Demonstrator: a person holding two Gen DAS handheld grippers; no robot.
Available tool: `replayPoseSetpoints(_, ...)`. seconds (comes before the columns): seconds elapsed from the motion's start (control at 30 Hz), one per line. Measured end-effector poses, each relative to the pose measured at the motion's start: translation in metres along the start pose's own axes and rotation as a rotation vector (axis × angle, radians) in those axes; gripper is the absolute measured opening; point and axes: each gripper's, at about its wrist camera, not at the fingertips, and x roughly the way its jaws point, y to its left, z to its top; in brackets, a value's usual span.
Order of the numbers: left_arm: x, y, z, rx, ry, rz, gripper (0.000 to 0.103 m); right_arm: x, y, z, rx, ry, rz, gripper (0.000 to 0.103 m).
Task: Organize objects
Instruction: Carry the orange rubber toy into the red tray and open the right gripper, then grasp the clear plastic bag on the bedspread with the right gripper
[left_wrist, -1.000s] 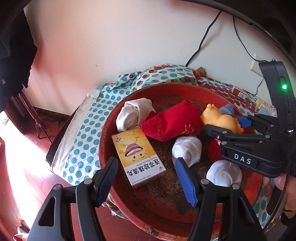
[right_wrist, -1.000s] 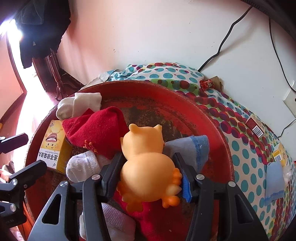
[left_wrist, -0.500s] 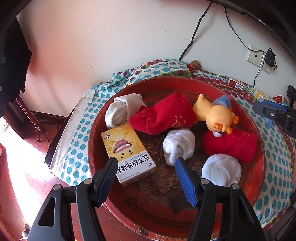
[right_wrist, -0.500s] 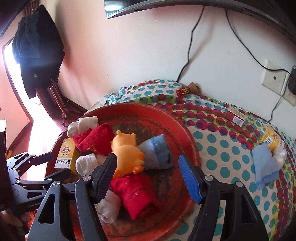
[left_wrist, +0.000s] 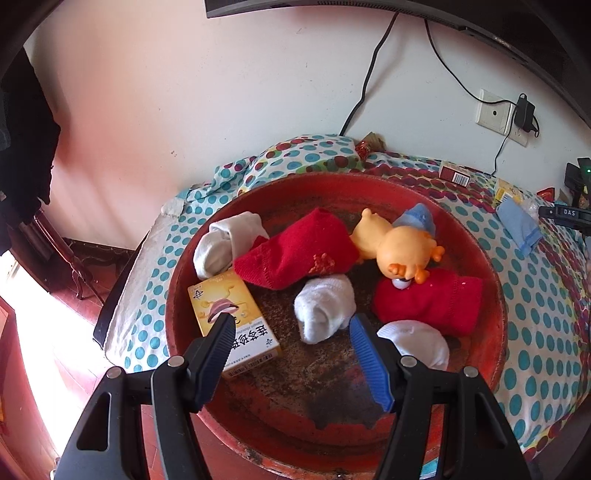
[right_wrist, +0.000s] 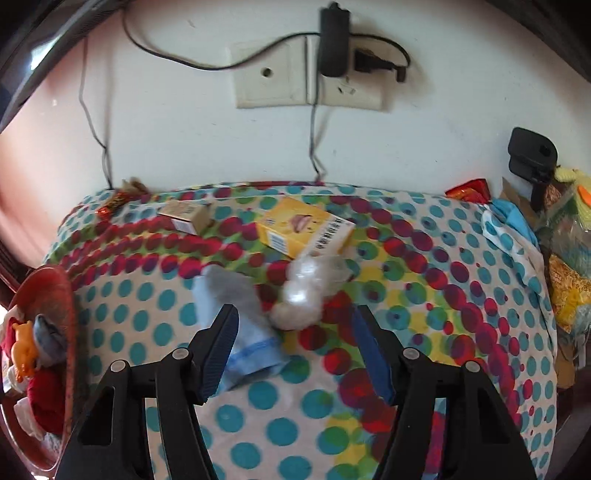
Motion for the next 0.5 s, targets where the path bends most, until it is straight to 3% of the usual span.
replayPoseSetpoints(0.07, -0.002, -0.012, 0.006, 0.016, 0.009, -0.005, 0.066, 0.019, -0.017, 0.004, 0.024, 0.029, 0.010, 0.062)
replayPoseSetpoints(0.3, -0.012, -0.090, 0.042, 0.131, -0.001, -0.095, 0.067, 0.057, -0.009, 0.004, 0.039, 0.065, 0.061, 0.059)
replayPoseSetpoints(0.33, -0.011, -0.104, 0.048, 0.152, 0.002, -0.110, 0.067, 0.057, -0.009, 0.004, 0.039, 0.065, 0.061, 0.045)
replayPoseSetpoints(0.4, -0.006, -0.135, 0.059, 0.179, 0.011, -0.136, 0.067, 0.062, -0.006, 0.000, 0.020, 0.059, 0.057, 0.029)
replayPoseSetpoints(0.5, 0.008, -0.181, 0.074, 0.189, 0.029, -0.185, 0.067, 0.053, -0.012, -0.008, -0.006, 0.010, 0.055, 0.028)
